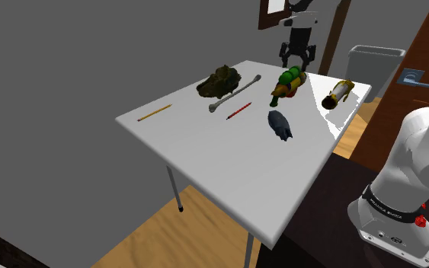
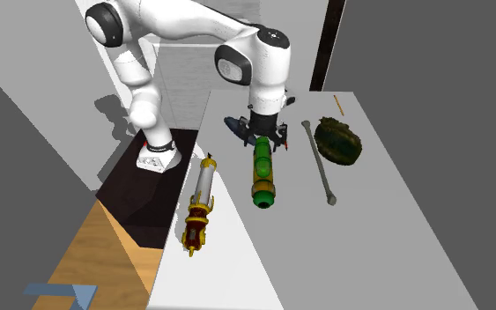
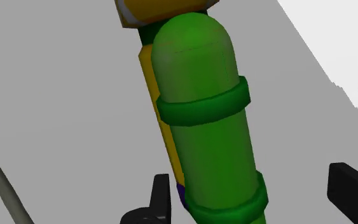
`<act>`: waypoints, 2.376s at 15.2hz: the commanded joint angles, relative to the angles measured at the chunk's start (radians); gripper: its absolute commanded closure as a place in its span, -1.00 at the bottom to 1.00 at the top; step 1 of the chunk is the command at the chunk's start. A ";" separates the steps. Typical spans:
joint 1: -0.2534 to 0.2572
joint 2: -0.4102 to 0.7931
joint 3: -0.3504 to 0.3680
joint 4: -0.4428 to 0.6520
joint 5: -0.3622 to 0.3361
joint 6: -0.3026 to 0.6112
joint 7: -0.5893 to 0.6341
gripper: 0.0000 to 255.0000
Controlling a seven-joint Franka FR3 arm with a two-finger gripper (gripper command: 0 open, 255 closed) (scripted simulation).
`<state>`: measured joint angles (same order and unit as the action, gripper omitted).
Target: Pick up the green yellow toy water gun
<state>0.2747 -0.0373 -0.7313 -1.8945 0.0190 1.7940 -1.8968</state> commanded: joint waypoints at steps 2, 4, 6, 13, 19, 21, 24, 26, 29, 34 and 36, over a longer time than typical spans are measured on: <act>-0.003 0.044 -0.007 0.011 0.035 0.023 -0.070 -1.00; -0.004 0.050 -0.008 -0.011 0.039 0.049 -0.074 -1.00; -0.005 0.056 -0.008 -0.033 0.044 0.074 -0.078 -1.00; -0.006 0.061 -0.009 -0.048 0.048 0.093 -0.082 1.00; -0.006 0.062 -0.009 -0.049 0.049 0.095 -0.082 1.00; -0.005 0.055 -0.008 -0.028 0.043 0.069 -0.077 1.00; -0.004 0.046 -0.007 0.005 0.036 0.030 -0.071 1.00; -0.003 0.041 -0.007 0.027 0.033 0.004 -0.067 1.00; -0.002 0.037 -0.006 0.064 0.030 -0.036 -0.063 1.00; -0.002 0.035 -0.006 0.129 0.028 -0.102 -0.060 1.00; -0.002 0.035 -0.006 0.132 0.028 -0.104 -0.060 1.00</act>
